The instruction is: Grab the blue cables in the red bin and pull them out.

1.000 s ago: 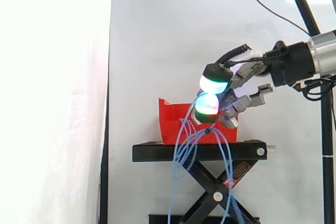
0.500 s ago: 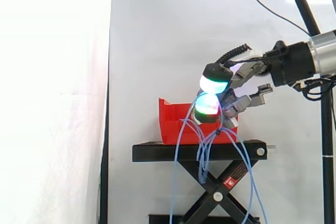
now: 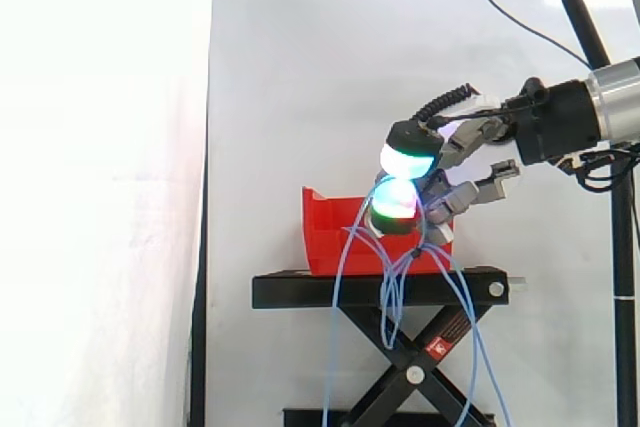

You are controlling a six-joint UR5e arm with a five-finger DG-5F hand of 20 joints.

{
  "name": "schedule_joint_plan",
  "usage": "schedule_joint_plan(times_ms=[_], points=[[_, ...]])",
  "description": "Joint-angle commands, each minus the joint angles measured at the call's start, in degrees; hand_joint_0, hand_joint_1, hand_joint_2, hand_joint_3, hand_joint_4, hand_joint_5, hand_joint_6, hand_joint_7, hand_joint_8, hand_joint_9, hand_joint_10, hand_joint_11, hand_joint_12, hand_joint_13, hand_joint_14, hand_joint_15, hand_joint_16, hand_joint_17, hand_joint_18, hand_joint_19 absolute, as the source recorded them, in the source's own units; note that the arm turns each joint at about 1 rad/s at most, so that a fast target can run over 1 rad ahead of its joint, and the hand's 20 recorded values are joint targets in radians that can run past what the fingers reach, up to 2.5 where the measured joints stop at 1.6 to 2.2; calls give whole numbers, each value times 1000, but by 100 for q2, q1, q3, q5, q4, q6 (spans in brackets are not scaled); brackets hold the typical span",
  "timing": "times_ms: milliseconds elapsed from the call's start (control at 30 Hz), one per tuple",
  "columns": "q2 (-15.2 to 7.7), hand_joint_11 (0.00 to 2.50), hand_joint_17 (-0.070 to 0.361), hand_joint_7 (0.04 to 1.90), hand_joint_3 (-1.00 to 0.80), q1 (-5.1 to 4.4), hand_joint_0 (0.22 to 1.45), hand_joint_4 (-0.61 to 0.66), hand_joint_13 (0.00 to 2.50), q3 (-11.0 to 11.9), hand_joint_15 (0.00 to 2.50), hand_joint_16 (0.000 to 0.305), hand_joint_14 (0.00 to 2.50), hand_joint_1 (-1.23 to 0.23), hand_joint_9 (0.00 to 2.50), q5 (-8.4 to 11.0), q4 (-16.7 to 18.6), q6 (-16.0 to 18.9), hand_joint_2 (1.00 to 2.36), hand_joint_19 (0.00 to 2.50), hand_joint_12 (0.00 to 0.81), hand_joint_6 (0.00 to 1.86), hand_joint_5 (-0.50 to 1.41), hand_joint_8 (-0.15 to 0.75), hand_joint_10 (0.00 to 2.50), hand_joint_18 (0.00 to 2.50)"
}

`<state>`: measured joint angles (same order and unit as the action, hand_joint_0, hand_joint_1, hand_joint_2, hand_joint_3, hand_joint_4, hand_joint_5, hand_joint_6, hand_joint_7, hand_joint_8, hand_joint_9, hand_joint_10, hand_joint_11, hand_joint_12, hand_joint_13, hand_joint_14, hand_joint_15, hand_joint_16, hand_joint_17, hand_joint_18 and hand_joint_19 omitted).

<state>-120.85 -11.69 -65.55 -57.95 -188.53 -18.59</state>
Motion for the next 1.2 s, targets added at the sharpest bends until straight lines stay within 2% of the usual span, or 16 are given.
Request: schedule_joint_plan(times_ms=[0,1167], points=[[0,1042,89,531,-909,0,984,159,1256,-1,1422,40,794,-1023,1034,3,0,0,1003,1214,303,692,800,252,33,936],[0,1034,88,529,-907,0,989,157,1259,-1,1427,39,802,-1023,1034,3,0,0,1003,1216,297,702,801,251,33,941]])
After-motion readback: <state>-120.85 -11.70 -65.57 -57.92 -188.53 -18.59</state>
